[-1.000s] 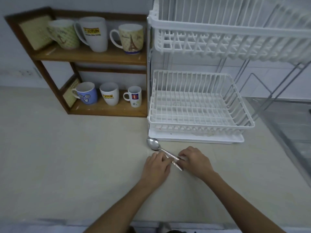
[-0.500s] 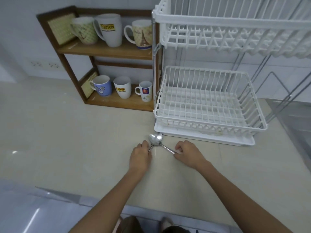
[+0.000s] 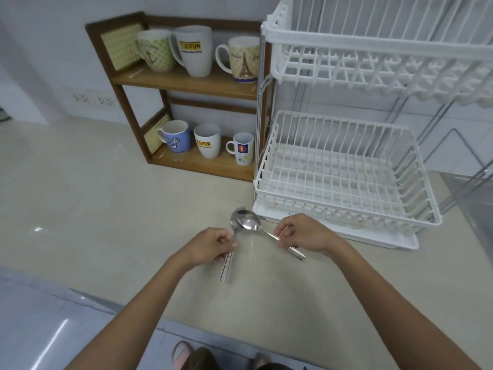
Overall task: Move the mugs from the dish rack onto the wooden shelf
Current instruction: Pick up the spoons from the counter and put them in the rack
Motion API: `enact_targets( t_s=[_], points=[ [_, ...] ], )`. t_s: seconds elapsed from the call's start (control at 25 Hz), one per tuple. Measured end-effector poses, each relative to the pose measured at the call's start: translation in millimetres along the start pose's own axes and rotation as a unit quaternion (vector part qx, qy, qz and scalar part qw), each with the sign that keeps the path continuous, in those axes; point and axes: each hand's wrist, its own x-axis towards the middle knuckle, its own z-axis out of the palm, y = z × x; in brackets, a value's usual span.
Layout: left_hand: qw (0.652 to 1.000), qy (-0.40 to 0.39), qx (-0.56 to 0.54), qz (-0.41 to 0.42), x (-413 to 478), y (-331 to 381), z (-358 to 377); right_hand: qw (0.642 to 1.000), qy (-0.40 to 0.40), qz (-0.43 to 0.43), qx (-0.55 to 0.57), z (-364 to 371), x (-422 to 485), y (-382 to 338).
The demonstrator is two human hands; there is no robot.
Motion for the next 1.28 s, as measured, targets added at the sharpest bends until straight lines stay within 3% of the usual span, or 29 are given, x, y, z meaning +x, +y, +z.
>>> enact_targets(
  t_s=[0.12, 0.2, 0.4, 0.6, 0.84, 1.08, 1.28],
  points=[
    [0.996, -0.021, -0.078, 0.046, 0.9, 34.8, -9.3, 0.992, 0.035, -0.037, 0.113, -33.6, -8.3, -11.5],
    [0.989, -0.031, -0.119, 0.08, 8.7, 65.9, -9.0, 0.979, 0.098, -0.051, 0.17, -60.6, -8.4, -14.7],
    [0.976, -0.04, -0.189, 0.102, 58.6, 144.9, 10.4, 0.942, 0.245, -0.007, 0.227, -119.5, 13.1, 2.7],
    [0.973, 0.039, -0.227, 0.004, 135.6, 182.3, 36.3, 0.938, 0.273, 0.062, 0.206, -134.4, 50.2, 27.3],
    [0.983, 0.083, -0.145, -0.077, 183.5, 163.7, 69.2, 0.945, 0.275, 0.111, 0.137, -126.9, 80.0, 48.4],
    [0.982, 0.09, -0.132, -0.097, 188.5, 155.9, 81.3, 0.949, 0.273, 0.123, 0.101, -118.2, 83.7, 55.6],
    [0.98, 0.117, -0.118, -0.112, 188.3, 157.8, 83.7, 0.949, 0.29, 0.127, -0.008, -113.7, 84.8, 52.8]
  ],
)
